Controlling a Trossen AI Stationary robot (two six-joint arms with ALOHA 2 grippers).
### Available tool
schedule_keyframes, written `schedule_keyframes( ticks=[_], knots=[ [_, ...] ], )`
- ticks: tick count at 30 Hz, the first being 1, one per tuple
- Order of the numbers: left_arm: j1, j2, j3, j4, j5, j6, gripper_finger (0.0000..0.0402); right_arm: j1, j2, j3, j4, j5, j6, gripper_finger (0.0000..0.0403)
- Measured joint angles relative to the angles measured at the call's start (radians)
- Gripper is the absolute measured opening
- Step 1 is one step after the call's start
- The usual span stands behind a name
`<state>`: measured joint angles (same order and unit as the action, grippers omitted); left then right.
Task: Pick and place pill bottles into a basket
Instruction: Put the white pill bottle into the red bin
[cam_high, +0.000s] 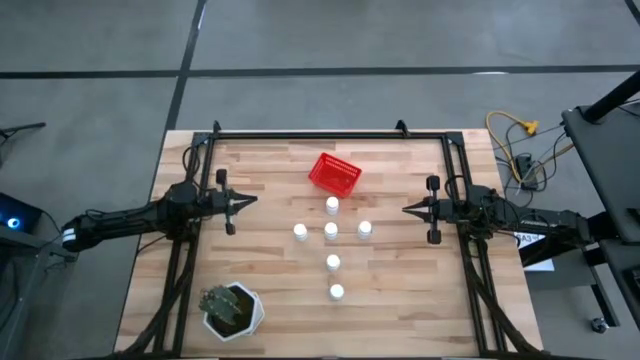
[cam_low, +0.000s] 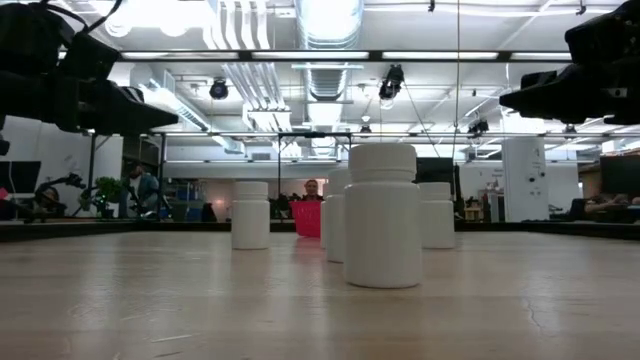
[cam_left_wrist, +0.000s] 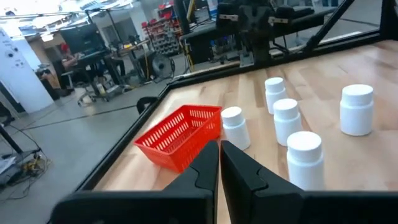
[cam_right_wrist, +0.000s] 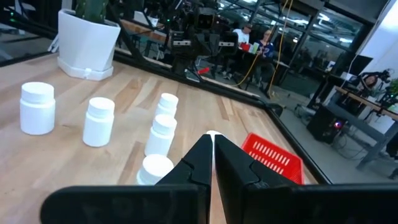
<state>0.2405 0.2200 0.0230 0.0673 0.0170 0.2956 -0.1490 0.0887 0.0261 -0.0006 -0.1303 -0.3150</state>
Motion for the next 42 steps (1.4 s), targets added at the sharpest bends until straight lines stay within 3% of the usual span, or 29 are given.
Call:
schedule_keyframes(
  ticks=[7, 14, 19, 24, 31, 35, 42],
  knots=[
    [0.0, 0.0, 0.0, 0.023, 0.009, -0.002, 0.0, 0.0, 0.0, 0.0, 0.02, -0.002, 0.068, 0.0008],
    [0.0, 0.003, 0.0, 0.085, 0.035, -0.01, 0.0, 0.0, 0.0, 0.0, 0.123, 0.023, 0.439, 0.0008],
    [0.0, 0.01, 0.0, 0.304, 0.033, -0.35, 0.0, -0.001, 0.0, 0.0, 0.276, 0.03, 0.693, 0.0008],
    [0.0, 0.012, 0.0, 0.532, 0.031, -0.605, 0.0, -0.001, -0.001, 0.0, 0.428, 0.033, 0.792, 0.0008],
    [0.0, 0.008, 0.0, 0.649, 0.034, -0.661, 0.0, 0.0, -0.001, 0.0, 0.531, 0.033, 0.794, 0.0008],
    [0.0, 0.011, 0.0, 0.666, 0.035, -0.714, 0.0, 0.0, 0.0, 0.0, 0.53, 0.033, 0.904, 0.0008],
    [0.0, 0.025, 0.0, 0.659, 0.042, -0.798, 0.0, 0.0, 0.013, 0.0, 0.532, 0.126, 0.962, 0.0008]
  ],
)
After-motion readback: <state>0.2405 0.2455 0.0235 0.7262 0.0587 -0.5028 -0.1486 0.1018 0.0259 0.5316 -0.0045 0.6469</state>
